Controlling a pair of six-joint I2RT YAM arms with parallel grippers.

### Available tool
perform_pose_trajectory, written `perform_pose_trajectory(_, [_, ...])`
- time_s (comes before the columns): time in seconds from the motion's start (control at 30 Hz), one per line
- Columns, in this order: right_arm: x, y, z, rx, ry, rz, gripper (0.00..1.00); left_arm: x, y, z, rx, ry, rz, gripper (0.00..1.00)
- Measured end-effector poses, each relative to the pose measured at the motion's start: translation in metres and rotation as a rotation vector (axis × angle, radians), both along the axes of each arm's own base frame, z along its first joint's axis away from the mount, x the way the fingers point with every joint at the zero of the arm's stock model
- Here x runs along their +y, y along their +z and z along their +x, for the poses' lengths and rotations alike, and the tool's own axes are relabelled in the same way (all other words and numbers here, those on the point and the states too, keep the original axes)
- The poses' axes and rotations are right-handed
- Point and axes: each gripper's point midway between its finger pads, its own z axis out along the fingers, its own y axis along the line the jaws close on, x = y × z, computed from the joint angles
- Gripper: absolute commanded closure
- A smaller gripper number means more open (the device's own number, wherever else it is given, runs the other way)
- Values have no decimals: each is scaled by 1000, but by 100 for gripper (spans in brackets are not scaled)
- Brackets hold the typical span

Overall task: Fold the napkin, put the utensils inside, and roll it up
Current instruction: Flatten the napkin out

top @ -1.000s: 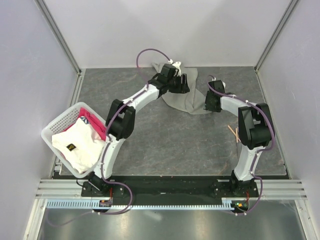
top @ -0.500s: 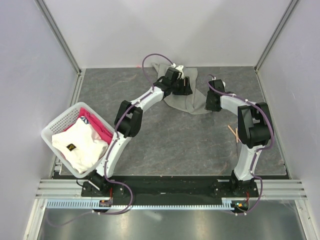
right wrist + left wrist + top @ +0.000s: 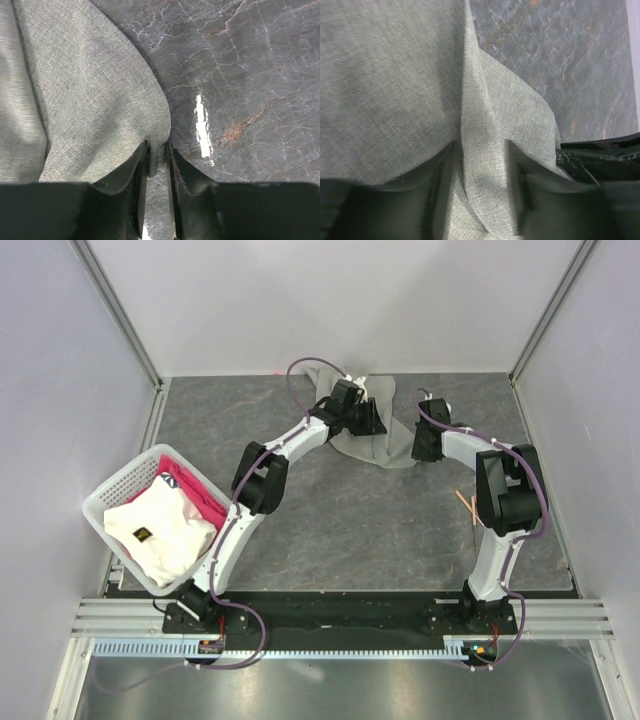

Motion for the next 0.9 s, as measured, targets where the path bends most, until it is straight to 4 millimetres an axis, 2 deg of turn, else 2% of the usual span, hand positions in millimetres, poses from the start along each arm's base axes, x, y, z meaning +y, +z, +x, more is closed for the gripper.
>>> perform_pose_trajectory(0.03, [1,0,0,-1,2,3,84,-2,-2,-2,9,-7,-11,89])
perform_pose_trajectory(0.07, [1,0,0,-1,2,6,89,-5,-2,-4,19,-16,-25,96])
perform_pose_trajectory(0.1, [2,0,1,-3,4,11,93,-6,-4,-5,31,-19,-32,98])
perform_pose_trajectory(0.13, [3,0,1,-4,6,15,100,-8,-5,-8,41,-29,-41,98])
perform_pose_trajectory(0.27, [2,0,0,-17,2,26,100,-6,-9,-11,34,-27,-48,98])
perform_pose_trajectory(0.37, [-1,1,-3,-23,-2,37,100,11,-14,-31,47,-4,-14,98])
perform_pose_trajectory(0.43, [-1,1,-9,-18,-1,37,100,25,-2,-48,31,19,2,98])
perform_pose_trajectory(0.5, [-3,1,-19,-5,-1,36,100,40,18,-72,5,38,12,98])
perform_pose_trajectory(0.57, [-5,2,-29,9,-2,34,100,46,48,-94,-62,55,-4,98])
perform_pose_trajectory(0.67, [-7,6,-43,16,-2,32,100,43,80,-134,-135,52,-31,98])
perform_pose_trajectory(0.7, [-8,8,-50,18,-3,32,100,41,85,-153,-148,44,-40,98])
perform_pose_trajectory(0.77, [-11,15,-62,16,-3,32,100,39,81,-193,-135,23,-39,93])
perform_pose_trajectory(0.8, [-12,20,-68,8,-3,33,100,37,74,-215,-118,3,-33,82])
perform_pose_trajectory(0.87, [-14,30,-80,-6,-2,34,100,39,51,-255,-61,-29,-2,71])
perform_pose_trajectory(0.9, [-15,35,-83,-19,-2,35,100,41,38,-273,-27,-46,17,62])
